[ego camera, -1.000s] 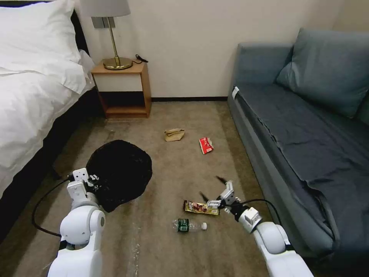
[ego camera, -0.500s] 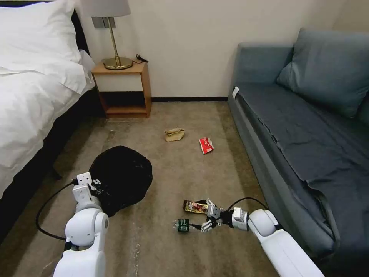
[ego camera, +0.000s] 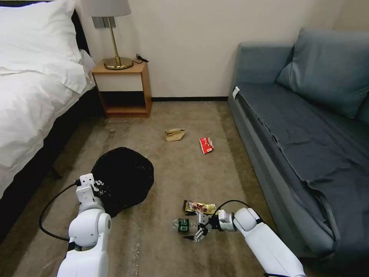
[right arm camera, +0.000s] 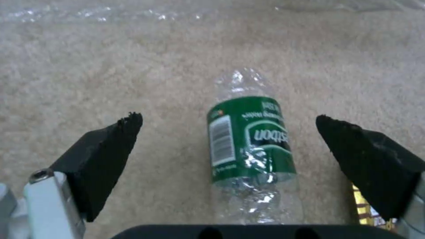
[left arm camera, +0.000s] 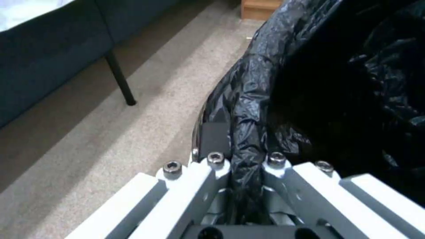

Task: Pick up the trash bin, then pick up the garbage on the floor and place it into the trash bin.

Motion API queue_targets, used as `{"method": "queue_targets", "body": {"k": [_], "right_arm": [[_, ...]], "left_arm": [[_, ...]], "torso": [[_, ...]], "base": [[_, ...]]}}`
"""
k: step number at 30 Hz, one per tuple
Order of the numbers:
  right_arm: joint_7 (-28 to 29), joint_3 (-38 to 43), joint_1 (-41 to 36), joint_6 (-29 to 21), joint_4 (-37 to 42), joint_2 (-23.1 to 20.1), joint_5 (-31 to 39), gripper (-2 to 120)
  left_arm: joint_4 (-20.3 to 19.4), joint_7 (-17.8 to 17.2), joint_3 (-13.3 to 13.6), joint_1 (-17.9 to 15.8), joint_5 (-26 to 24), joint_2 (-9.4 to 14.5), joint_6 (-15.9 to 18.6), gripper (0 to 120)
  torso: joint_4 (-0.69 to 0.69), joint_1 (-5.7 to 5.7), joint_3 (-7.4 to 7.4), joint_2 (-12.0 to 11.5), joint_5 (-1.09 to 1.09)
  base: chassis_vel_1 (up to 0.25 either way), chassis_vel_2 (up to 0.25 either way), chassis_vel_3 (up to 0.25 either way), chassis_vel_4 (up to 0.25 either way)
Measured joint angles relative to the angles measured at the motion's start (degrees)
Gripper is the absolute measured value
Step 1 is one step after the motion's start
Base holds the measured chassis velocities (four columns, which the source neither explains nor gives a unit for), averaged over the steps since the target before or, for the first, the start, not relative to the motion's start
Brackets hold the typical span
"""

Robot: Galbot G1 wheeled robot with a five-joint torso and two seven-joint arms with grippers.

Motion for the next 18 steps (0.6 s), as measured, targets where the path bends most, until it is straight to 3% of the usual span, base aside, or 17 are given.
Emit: {"method": "queue_targets", "body": {"k": [18], "right_arm": [[1.2,0.6,4.1,3.2,-10.8,3.7,-4.0,100]], "left_arm": [[-0.3,0.0,0.0,1.2,0.1,0.0,-0.6,2]], "torso": [[0.0,0.0,0.0,0.0,0.0]], "base": [[0.0,0.0,0.0,0.0]]}}
